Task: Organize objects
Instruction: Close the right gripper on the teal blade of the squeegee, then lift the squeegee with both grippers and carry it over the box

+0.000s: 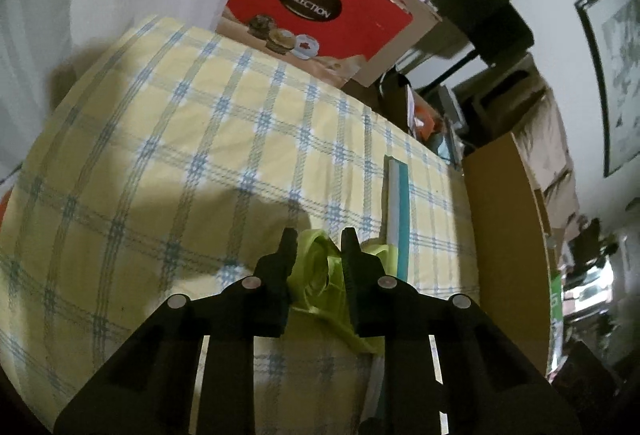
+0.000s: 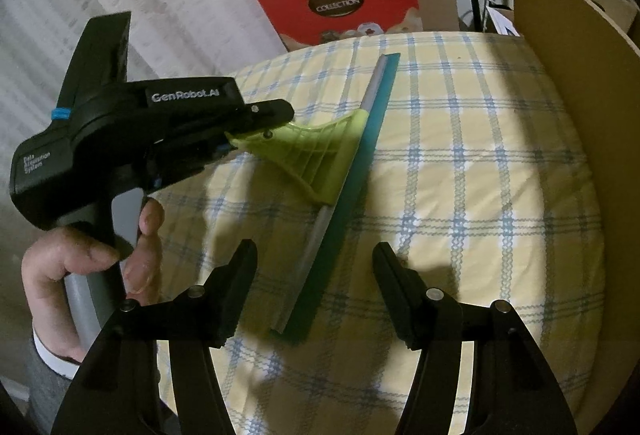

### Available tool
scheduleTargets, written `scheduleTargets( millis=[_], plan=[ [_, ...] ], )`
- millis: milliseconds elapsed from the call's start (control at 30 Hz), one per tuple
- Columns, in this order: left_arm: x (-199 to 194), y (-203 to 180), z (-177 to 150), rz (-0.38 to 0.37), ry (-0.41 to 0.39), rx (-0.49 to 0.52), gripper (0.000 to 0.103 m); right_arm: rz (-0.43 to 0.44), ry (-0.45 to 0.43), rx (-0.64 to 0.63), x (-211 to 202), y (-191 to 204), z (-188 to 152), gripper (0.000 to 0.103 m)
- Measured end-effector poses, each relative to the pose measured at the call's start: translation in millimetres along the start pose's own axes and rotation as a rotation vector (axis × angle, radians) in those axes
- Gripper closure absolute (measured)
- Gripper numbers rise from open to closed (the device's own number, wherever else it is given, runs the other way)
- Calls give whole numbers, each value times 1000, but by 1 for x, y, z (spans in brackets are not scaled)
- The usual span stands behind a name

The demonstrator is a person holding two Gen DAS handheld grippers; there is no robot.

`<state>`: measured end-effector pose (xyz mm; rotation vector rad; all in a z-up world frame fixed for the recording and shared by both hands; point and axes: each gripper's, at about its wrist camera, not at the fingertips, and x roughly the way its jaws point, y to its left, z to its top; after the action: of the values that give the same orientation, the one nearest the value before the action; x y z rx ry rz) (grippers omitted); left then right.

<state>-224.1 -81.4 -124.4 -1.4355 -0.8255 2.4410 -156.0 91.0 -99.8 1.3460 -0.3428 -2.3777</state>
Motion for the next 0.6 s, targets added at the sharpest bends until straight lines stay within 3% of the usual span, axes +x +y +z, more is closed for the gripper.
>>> scheduleTargets(
  millis=[133,200,333,400,600],
  plan=[
    [-2,8,-1,-48,-1,-46,88,-23,7,-14,2,3,2,45],
    [-4,8,-2,-77,5,-79,92,-30,13,-21,4,2,3,57],
    [-17,0,-4,-65,-22,-80,94,-52,11,-21,4,-2,2,68],
    [-20,-5,-6,-60,-27,-59,94,-58,12,-19,4,-5,2,78],
    [-29,-11,-9,-76,-25,-66,94,-45,16,-4,-3,-9,4,82]
  ],
)
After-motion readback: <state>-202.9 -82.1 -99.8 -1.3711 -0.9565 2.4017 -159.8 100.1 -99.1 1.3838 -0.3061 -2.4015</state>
